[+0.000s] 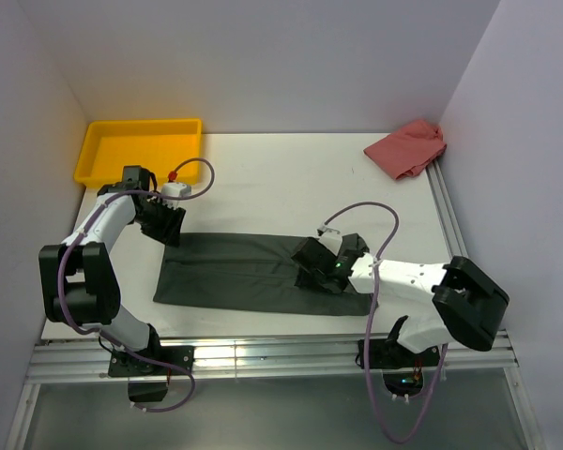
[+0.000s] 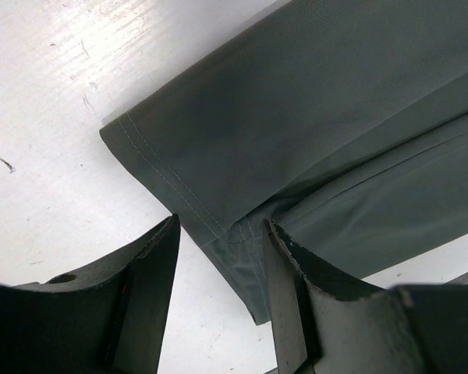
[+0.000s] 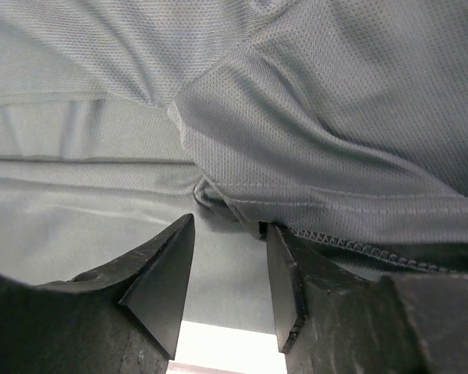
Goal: Roll the t-shirts
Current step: Fold the tshirt, then roll the tshirt
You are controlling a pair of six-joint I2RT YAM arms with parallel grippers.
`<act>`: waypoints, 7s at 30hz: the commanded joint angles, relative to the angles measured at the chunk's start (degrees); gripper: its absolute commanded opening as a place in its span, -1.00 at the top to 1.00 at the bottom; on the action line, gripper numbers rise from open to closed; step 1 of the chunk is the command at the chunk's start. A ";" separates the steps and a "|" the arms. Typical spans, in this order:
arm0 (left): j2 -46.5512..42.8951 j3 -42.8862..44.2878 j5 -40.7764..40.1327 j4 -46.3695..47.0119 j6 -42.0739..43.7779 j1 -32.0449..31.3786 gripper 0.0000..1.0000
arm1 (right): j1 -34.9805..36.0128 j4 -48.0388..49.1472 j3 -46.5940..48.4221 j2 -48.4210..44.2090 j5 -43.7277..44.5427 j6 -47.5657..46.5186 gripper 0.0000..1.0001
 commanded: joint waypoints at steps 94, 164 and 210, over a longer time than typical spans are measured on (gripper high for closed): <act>-5.36 3.01 8.70 -2.88 4.99 -0.55 -0.06 | -30.84 -11.27 -0.09 3.62 -3.90 -10.32 -0.02; 18.02 4.33 16.96 13.03 -19.53 -5.56 -0.16 | 15.56 -23.04 62.48 40.70 2.69 6.46 0.02; 14.51 7.31 4.66 10.31 -19.88 -9.69 0.99 | 18.38 -23.14 72.60 47.13 0.31 2.34 0.79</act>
